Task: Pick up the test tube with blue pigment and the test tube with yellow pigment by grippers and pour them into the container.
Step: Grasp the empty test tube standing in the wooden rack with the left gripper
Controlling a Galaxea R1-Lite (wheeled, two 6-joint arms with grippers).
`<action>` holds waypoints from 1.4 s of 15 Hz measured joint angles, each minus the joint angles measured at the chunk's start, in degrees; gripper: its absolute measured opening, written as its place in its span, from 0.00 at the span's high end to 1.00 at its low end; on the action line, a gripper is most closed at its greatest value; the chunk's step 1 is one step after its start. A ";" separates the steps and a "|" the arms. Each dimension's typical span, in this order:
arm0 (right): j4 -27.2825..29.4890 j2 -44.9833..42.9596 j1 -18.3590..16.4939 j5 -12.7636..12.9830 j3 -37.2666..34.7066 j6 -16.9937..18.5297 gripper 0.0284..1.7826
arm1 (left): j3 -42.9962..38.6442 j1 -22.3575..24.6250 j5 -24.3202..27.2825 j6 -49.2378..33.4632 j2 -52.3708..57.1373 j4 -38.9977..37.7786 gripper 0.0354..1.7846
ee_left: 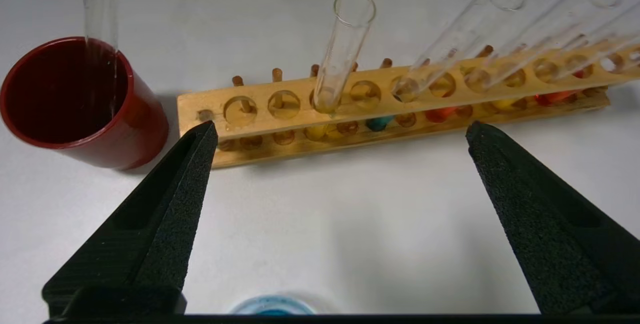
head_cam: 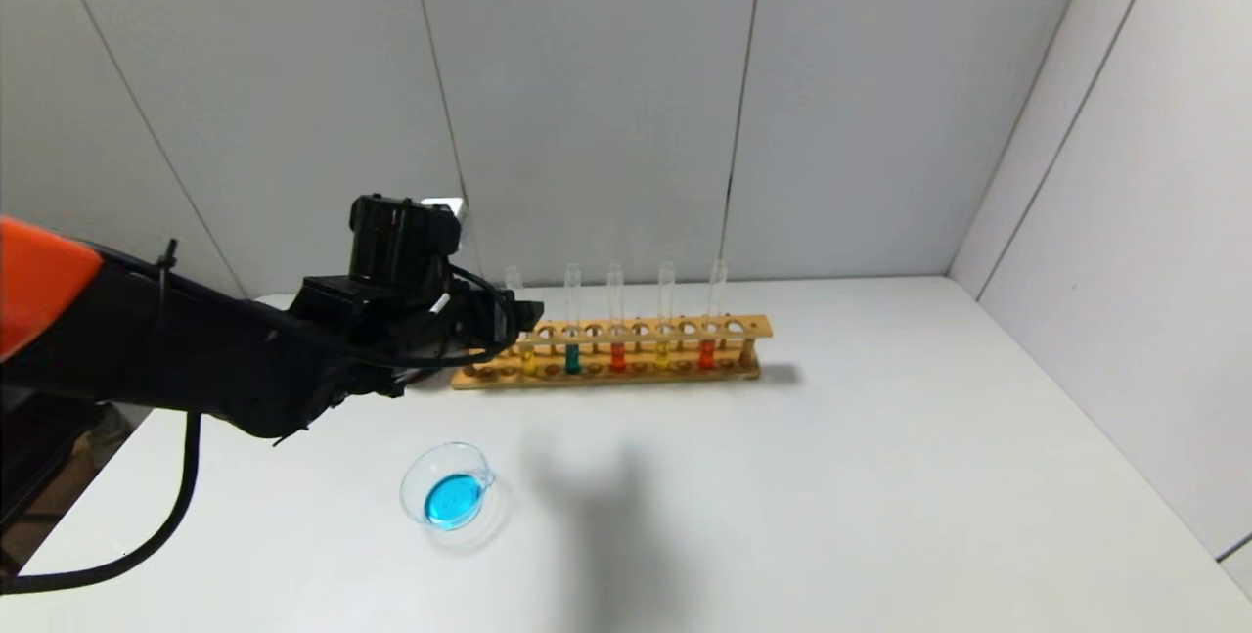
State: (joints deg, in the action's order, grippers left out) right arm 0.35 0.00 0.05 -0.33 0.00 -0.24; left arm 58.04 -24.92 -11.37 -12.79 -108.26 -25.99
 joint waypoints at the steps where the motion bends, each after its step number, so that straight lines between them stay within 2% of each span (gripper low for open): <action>1: -0.02 0.00 0.02 0.00 0.00 0.00 0.02 | 1.60 0.37 -0.02 0.11 -1.66 0.15 0.02; 8: -0.02 0.00 0.02 0.02 0.00 0.00 0.02 | 14.09 2.77 -0.06 1.49 -11.67 4.08 0.02; 15: -0.02 0.00 0.00 0.02 0.00 0.00 0.02 | 17.01 3.40 0.09 1.49 -16.10 3.80 0.03; 17: -0.02 0.00 0.00 0.02 0.00 0.00 0.02 | 17.09 3.17 0.11 1.52 -16.57 3.94 0.09; 19: -0.02 0.00 0.02 0.02 0.00 0.00 0.02 | 16.87 2.77 0.09 1.61 -16.76 3.80 0.22; 21: -0.02 0.00 0.02 0.02 0.00 0.02 0.02 | 16.57 2.21 0.11 1.63 -16.85 3.75 0.41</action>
State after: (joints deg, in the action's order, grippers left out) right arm 0.33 0.00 0.07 -0.30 0.00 -0.22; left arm 74.61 -22.71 -11.26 -11.15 -125.11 -22.24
